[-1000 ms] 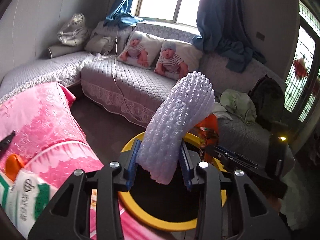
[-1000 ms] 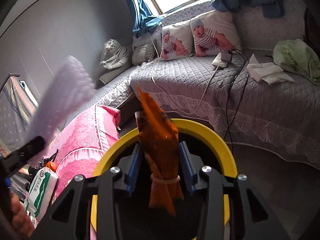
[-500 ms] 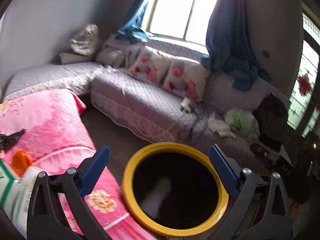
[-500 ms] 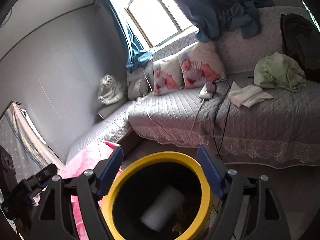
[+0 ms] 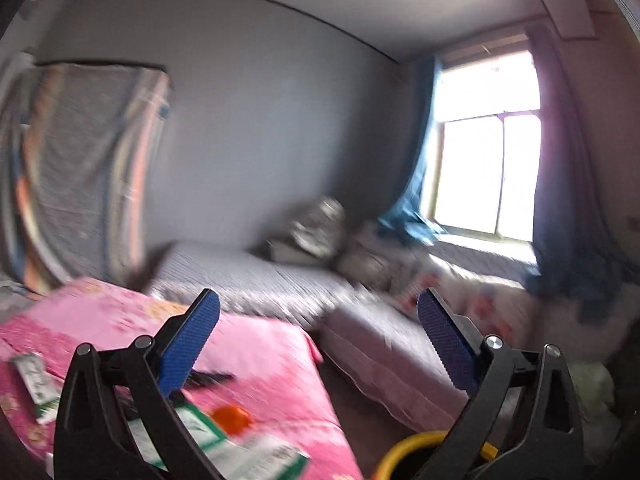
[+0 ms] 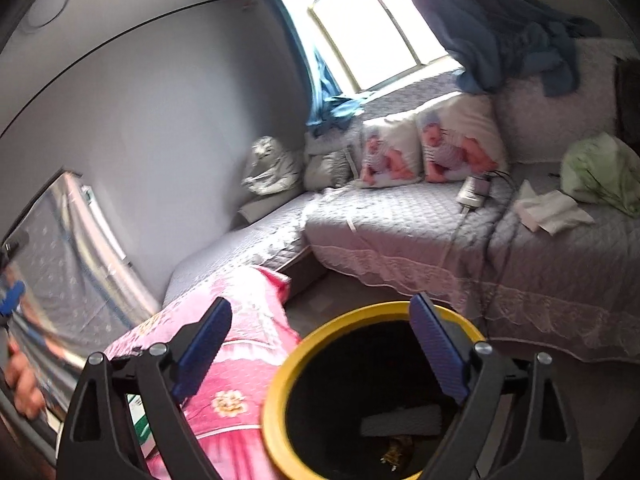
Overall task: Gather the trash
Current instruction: 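Grasp the white-and-green milk carton on the bed with the right gripper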
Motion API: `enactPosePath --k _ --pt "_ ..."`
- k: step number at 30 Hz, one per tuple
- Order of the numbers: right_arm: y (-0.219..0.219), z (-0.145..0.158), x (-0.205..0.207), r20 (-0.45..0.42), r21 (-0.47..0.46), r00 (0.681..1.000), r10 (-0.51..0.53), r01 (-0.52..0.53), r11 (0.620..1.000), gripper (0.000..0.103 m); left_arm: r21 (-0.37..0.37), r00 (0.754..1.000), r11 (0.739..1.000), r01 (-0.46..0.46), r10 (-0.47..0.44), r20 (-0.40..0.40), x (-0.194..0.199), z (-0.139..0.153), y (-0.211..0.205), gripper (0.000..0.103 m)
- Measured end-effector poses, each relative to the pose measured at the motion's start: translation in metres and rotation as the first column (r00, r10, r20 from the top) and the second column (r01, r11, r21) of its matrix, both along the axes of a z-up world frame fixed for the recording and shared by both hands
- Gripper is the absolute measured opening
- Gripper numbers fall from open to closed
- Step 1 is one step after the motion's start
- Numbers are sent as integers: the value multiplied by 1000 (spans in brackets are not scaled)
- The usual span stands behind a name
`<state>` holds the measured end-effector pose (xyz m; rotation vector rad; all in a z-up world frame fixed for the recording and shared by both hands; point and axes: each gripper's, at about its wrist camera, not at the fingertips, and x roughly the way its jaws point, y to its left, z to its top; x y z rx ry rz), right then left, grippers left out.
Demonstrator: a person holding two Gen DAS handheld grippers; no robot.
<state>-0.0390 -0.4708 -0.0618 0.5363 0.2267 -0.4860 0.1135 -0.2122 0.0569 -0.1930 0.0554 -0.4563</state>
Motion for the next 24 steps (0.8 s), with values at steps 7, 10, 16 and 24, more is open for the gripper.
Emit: enactPosePath --k 7,10,16,24 --pt "46 20 33 -1 -89 987 163 -163 983 94 -59 998 996 -66 67 7 1 19 73 95" --pt "75 25 54 -48 -166 966 252 -257 952 94 -58 993 991 -117 117 -5 6 25 116 95" --pt "164 33 109 -202 -280 813 546 -582 764 94 -23 962 963 -269 270 30 5 13 233 95" --pt "354 31 231 -487 -191 307 817 -951 244 94 103 966 961 -258 259 6 -21 -44 367 95"
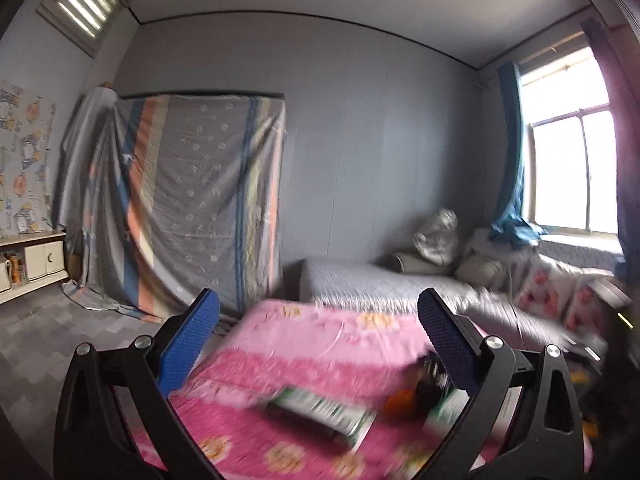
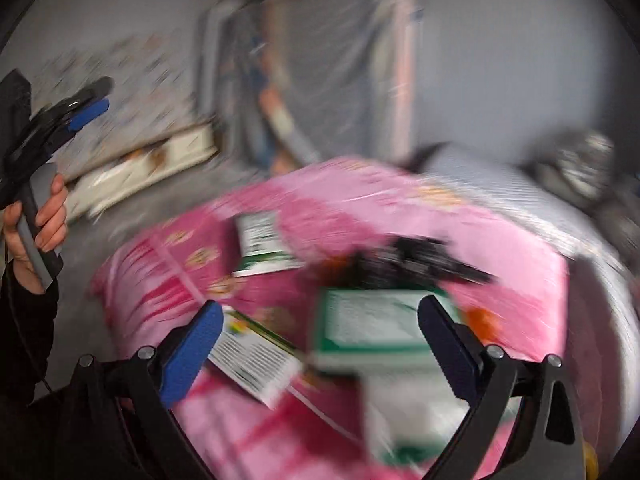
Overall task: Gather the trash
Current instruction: 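Grasp the white-and-green milk carton on the bed with the right gripper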
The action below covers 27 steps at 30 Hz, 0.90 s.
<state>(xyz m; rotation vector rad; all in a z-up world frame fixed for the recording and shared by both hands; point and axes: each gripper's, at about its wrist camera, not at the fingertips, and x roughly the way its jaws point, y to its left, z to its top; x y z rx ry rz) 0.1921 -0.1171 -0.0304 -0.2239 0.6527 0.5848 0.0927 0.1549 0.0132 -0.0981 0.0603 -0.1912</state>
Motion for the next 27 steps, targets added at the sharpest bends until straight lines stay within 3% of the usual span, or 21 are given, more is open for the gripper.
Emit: enactPosePath --k 2,5,10,17,23,24,27 --pt "43 -8 30 -80 -43 992 95 -99 994 94 -11 999 999 41 -42 -32 -6 -15 24 95" --pt "99 -24 71 -170 -126 968 185 -208 970 94 -87 992 993 83 -90 -87 -14 -42 56 95" --pt "161 -56 135 -294 -197 938 183 -247 949 94 -190 973 975 118 -152 -176 -10 -79 81 95" --pt "198 -102 178 -372 -305 923 99 -222 926 93 -151 936 956 250 -279 -215 1 -106 71 95" --pt "194 -121 191 -458 -279 886 65 -213 936 73 -101 883 916 388 -401 -244 6 -119 52 95" --pt "194 -123 192 -465 -277 883 63 -212 937 65 -88 875 909 406 -415 -250 7 -119 49 95" --pt "189 -120 190 -459 -259 886 64 -202 945 59 -57 853 893 445 -443 -276 12 -120 38 95"
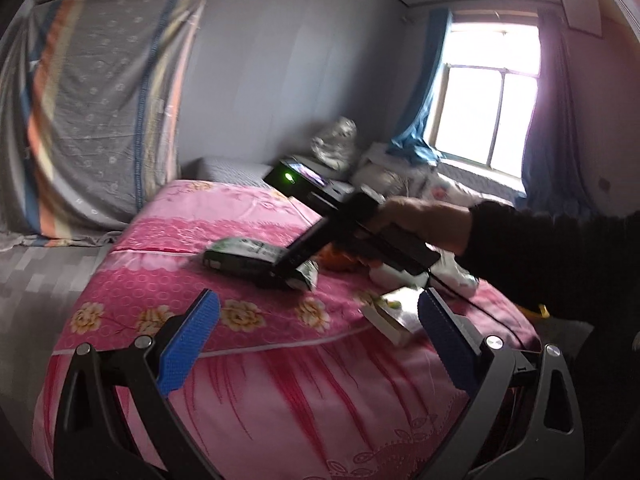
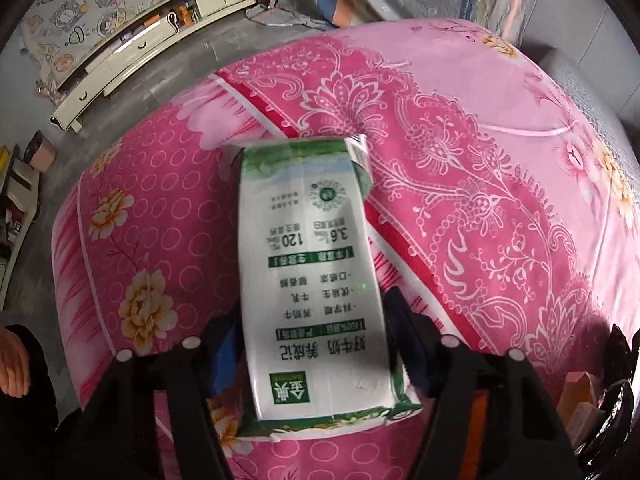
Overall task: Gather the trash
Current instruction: 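Grasp the white-and-green milk carton on the bed with the right gripper, then grasp the medicine box with the left gripper while the right lifts the milk carton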
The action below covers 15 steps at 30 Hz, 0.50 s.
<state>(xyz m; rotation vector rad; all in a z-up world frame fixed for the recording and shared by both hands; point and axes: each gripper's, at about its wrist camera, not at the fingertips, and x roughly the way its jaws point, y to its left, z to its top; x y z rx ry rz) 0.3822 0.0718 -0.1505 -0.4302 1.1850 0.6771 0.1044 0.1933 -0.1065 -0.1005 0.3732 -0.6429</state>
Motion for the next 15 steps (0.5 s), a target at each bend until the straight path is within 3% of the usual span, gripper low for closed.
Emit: enactPosePath --k 5,8,11,15 --pt "-29 34 -10 17 117 999 -32 30 993 58 111 993 988 108 -112 29 7 4 -31 95" --pt "-62 65 -21 47 210 996 -79 67 975 59 188 977 963 193 -206 53 15 8 -56 95" --pt "-105 96 -44 72 308 988 -137 109 945 59 232 952 930 285 -303 45 28 12 -79 95" --pt "-168 123 -84 98 398 969 -228 172 901 59 318 891 846 428 -453 7 41 6 -120 95"
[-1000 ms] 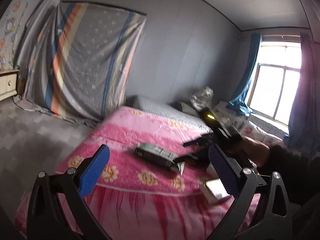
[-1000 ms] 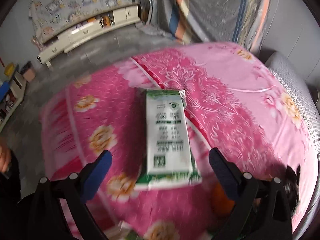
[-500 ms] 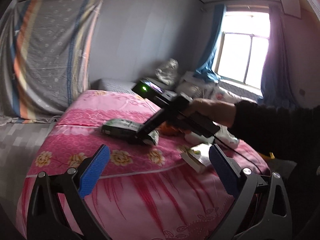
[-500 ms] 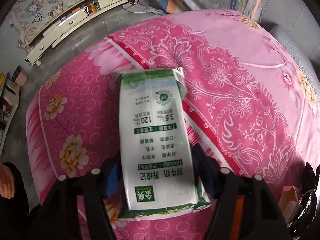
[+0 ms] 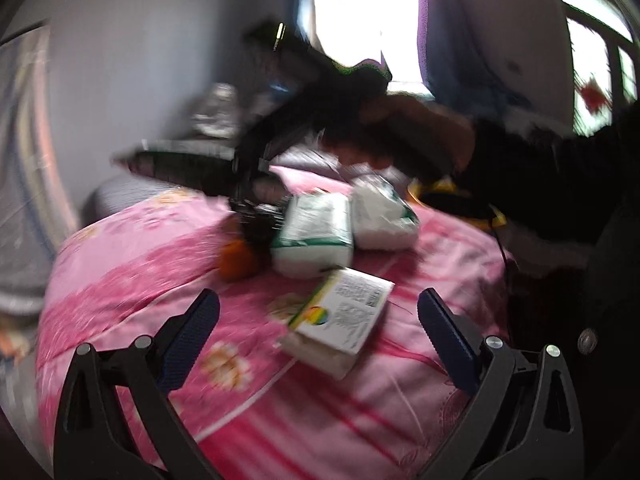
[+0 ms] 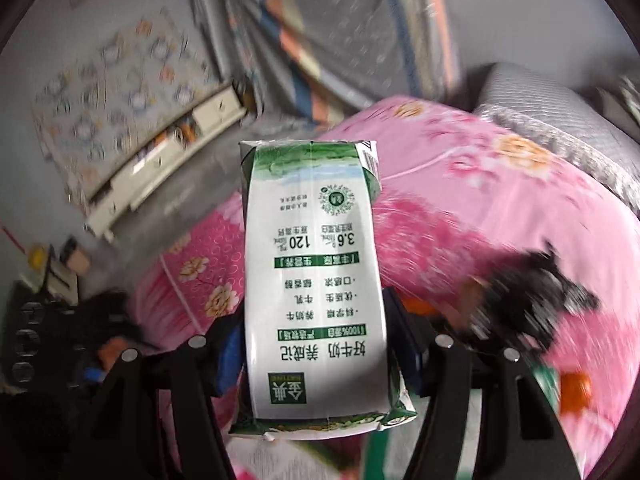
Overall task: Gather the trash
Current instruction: 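Grasp the medicine box with the left gripper while the right lifts the milk carton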
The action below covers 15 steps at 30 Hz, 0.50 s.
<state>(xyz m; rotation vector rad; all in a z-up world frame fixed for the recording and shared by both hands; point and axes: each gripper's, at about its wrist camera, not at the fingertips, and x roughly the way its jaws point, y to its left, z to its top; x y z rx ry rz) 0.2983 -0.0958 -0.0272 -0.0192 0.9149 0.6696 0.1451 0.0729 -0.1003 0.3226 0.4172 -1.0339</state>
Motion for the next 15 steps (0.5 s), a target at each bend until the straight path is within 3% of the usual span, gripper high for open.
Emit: enactPosePath --k 6,15 --pt "-76 19 -71 39 93 994 -100 96 991 59 179 988 972 155 -152 -32 14 -23 -53 95" --pt "-136 22 -152 82 180 973 -215 198 964 59 224 949 933 281 -236 -208 54 -47 -78 94"
